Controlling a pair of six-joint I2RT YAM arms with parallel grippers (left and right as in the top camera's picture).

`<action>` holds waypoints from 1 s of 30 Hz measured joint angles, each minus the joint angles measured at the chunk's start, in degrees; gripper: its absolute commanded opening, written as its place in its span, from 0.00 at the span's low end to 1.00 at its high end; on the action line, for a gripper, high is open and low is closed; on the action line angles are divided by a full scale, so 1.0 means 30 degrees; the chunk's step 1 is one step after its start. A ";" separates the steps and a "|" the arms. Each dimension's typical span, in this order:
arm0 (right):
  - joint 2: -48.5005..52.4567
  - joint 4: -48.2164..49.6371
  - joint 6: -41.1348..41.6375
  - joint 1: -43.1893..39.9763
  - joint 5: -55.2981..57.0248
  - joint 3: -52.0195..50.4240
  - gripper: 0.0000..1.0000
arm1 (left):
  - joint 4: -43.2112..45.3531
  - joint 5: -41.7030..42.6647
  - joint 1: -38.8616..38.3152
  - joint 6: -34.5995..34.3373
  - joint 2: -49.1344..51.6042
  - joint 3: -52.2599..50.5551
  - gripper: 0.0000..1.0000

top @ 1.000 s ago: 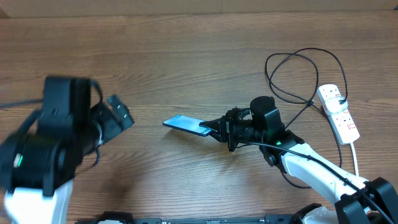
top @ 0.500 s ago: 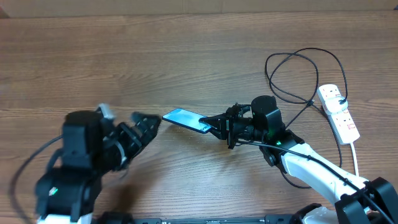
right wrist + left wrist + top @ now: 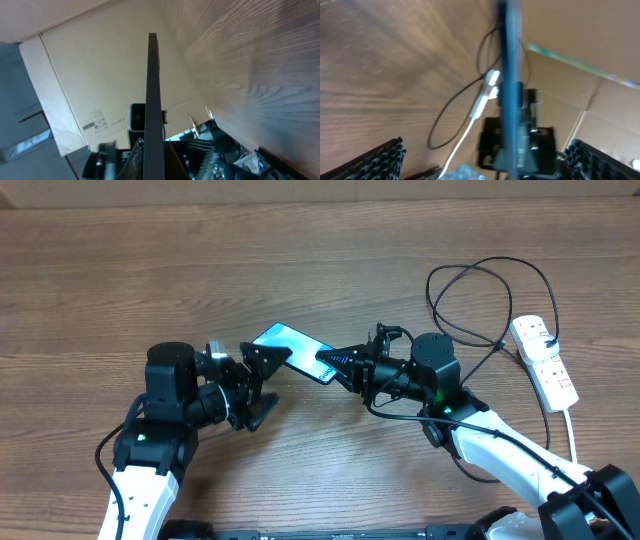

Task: Plug charger to phone and switch on socket
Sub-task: 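Regrasp the phone with the left gripper from the right gripper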

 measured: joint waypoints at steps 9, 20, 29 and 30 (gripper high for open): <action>0.0000 0.0000 0.0823 0.2127 0.1756 0.0000 0.04 | 0.1290 -0.0532 0.0000 -0.2135 0.0102 -0.0007 0.81; 0.0000 0.0248 0.3169 0.2506 0.2157 0.0000 0.04 | 0.1377 -0.1304 0.0000 -0.2849 0.0102 -0.0007 0.33; 0.0007 0.0517 0.4605 0.2514 0.2346 0.0000 0.04 | 0.1712 -0.1741 0.0000 -0.3264 0.0102 -0.0022 0.24; 0.0000 0.0539 0.4816 0.2543 0.2382 0.0000 0.04 | 0.1719 -0.1770 0.0000 -0.3271 0.0102 -0.0022 0.24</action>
